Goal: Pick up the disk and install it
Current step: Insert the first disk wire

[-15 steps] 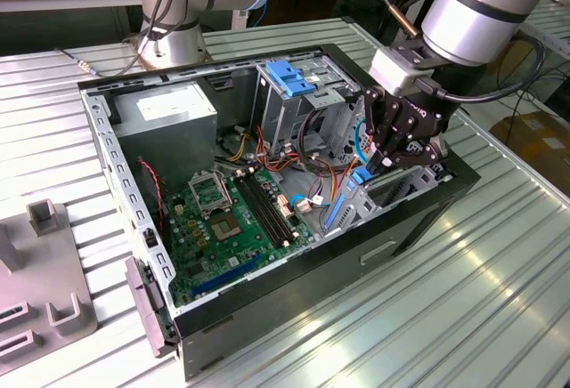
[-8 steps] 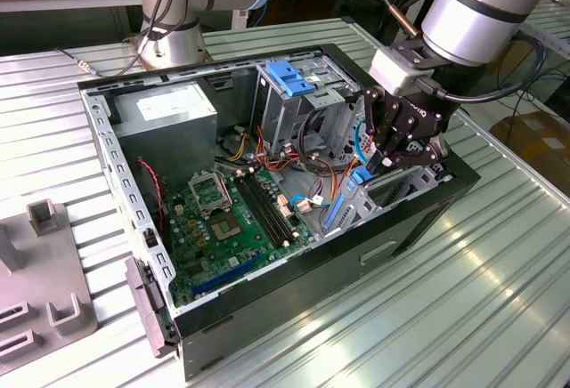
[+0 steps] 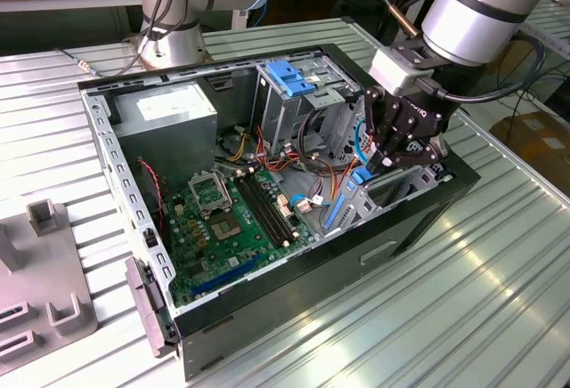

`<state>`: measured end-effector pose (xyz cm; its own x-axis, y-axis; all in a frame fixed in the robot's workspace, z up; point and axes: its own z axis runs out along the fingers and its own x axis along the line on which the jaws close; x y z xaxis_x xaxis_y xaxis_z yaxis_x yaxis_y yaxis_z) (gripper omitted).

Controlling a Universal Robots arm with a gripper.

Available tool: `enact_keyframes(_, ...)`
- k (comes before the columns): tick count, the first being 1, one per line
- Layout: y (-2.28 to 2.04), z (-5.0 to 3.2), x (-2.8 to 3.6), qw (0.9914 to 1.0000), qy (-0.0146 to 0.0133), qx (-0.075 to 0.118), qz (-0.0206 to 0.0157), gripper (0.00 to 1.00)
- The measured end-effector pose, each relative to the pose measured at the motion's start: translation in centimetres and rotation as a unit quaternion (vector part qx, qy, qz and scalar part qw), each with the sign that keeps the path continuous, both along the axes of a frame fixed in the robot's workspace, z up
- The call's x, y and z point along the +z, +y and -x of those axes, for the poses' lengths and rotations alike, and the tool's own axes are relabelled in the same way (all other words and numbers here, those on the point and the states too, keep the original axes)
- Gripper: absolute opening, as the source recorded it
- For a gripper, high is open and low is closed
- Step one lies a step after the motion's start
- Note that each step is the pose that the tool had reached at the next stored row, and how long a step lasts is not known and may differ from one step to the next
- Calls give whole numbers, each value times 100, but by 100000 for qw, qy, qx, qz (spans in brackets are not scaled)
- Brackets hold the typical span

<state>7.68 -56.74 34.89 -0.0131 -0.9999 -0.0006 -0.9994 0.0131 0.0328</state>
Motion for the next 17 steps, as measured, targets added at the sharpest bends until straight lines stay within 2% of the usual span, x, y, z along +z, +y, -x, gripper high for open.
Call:
enact_keyframes(10, -1, -119, 0, 100000, 2, -4, 3, 10)
enact_keyframes(16, 0, -266, 0, 100000, 1, 4, 3, 10)
enact_keyframes(17, 0, -348, 1, 99975, 2, 2216, 1, 10)
